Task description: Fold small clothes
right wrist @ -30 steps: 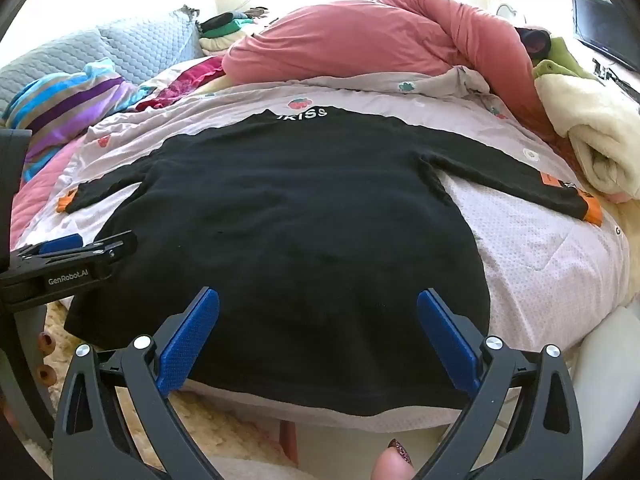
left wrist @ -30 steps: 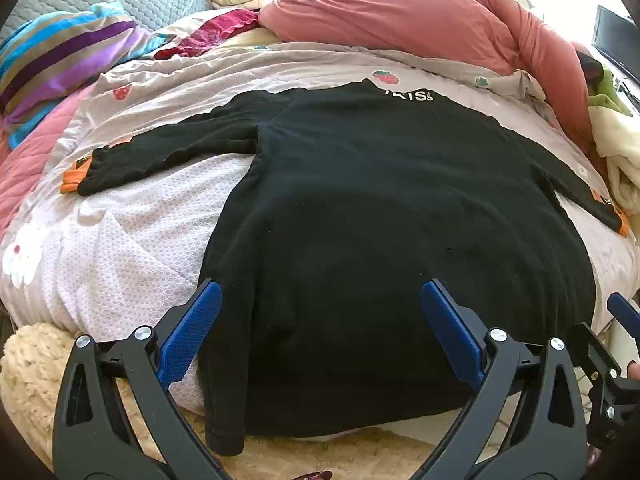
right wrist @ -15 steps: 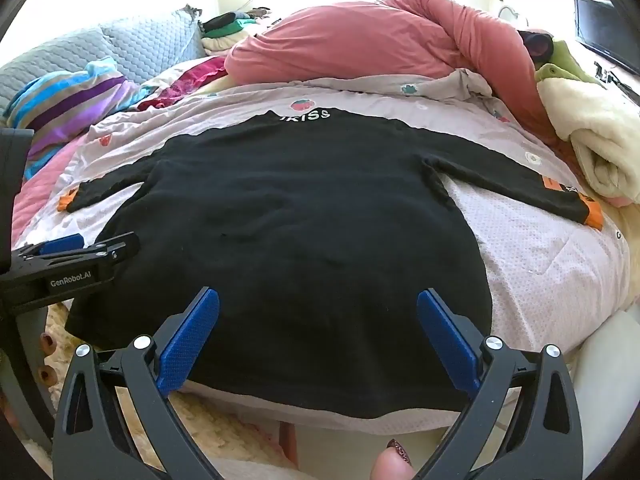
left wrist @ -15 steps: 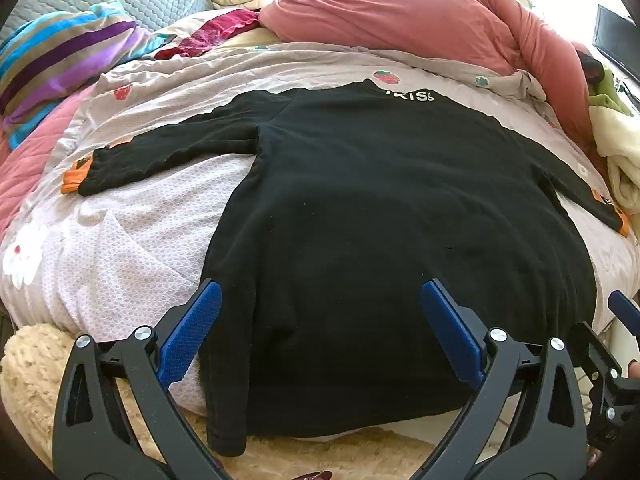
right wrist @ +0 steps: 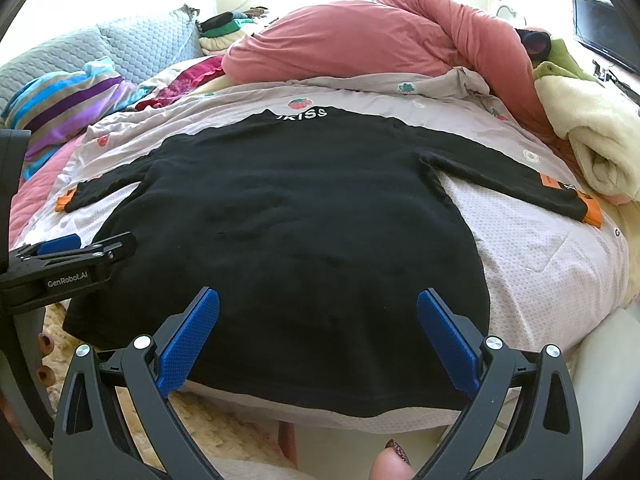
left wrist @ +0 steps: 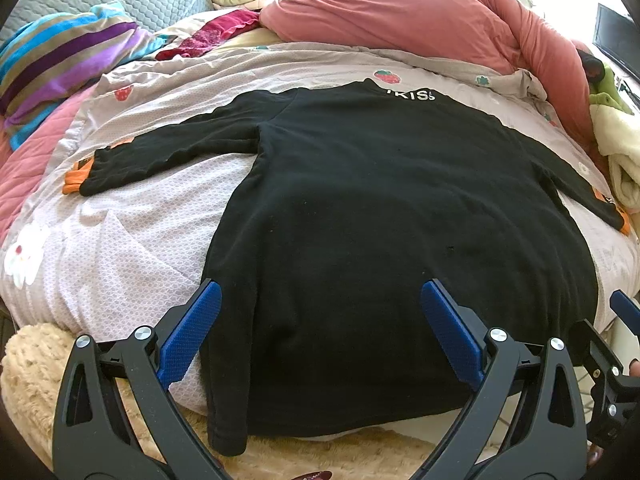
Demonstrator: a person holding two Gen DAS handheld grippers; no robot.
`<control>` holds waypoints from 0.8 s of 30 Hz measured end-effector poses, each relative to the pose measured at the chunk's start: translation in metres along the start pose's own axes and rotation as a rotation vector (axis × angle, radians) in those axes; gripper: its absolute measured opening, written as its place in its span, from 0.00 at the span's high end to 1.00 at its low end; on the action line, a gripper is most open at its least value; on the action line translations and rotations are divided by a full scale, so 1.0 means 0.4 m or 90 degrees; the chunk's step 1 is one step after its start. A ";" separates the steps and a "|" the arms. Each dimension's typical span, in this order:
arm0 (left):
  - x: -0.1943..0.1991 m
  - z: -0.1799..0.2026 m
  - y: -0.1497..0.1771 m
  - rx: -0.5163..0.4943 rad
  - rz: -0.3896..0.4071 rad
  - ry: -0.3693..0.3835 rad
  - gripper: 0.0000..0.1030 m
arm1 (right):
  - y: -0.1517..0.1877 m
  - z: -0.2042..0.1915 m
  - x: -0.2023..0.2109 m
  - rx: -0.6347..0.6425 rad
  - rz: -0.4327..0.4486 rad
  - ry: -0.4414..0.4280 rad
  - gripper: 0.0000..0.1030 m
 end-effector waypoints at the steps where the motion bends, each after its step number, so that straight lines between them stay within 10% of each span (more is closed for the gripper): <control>1: 0.000 0.002 0.001 -0.001 0.000 0.001 0.09 | -0.001 0.001 0.000 0.000 0.000 -0.002 0.04; 24: -0.001 0.004 0.000 -0.002 0.000 0.000 0.09 | -0.006 0.007 0.002 -0.011 0.003 0.000 0.04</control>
Point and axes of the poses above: each gripper's, at about its wrist camera, not at the fingertips, and x roughly against the way its jaws point, z to its right, y to its underside, the point moved 3 cm from there along -x, roughly the way its jaws point, and after that the axes turned 6 degrees about -x, right-handed, at the moved point
